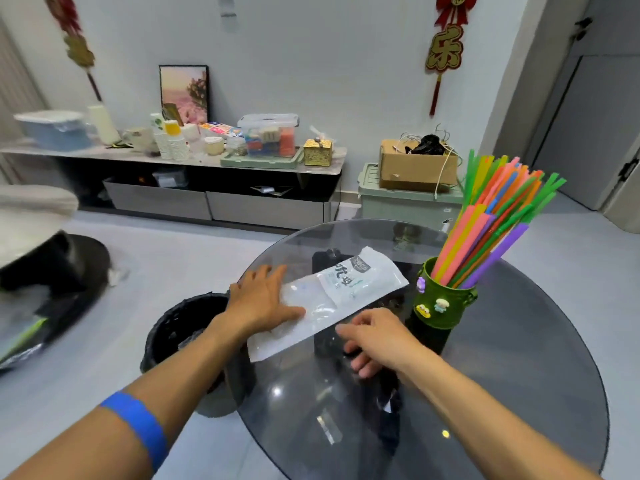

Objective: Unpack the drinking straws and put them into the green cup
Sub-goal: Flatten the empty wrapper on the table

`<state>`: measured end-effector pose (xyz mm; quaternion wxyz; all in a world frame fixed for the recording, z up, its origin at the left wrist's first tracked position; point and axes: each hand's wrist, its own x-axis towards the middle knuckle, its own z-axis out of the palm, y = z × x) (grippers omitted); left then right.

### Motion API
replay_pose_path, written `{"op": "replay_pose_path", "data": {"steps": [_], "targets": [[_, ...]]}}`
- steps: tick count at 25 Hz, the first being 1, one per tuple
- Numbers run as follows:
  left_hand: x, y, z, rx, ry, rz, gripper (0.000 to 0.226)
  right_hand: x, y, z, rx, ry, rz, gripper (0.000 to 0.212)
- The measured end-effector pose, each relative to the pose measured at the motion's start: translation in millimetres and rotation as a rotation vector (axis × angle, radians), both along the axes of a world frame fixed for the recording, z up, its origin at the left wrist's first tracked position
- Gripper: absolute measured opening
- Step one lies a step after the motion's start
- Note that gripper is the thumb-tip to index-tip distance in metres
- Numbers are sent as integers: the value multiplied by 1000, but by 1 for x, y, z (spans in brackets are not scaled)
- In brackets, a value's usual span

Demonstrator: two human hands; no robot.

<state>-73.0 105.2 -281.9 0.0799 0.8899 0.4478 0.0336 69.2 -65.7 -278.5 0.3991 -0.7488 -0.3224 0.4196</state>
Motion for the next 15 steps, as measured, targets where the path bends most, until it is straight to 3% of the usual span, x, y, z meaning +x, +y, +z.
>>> {"op": "replay_pose_path", "data": {"steps": [2, 4, 6, 8, 10, 12, 15], "targets": [[-16, 4, 3, -368, -129, 101, 95, -16, 15, -4, 33, 65, -104, 21], [-35, 7, 6, -702, -360, 114, 54, -26, 24, -8, 42, 26, -125, 15], [-48, 8, 3, -846, -547, 154, 22, -38, 32, -9, 82, -2, -86, 21], [-59, 14, 7, -813, -678, 239, 11, -56, 42, -11, 136, -120, -2, 33], [-78, 32, 20, -687, -858, 349, 6, -76, 51, -20, 192, -387, 102, 40], [-107, 55, 34, -603, -1075, 448, 16, -89, 53, -31, 240, -631, 160, 38], [-155, 81, 24, -512, -1215, 534, 26, -100, 55, -44, 276, -855, 193, 32]]}}
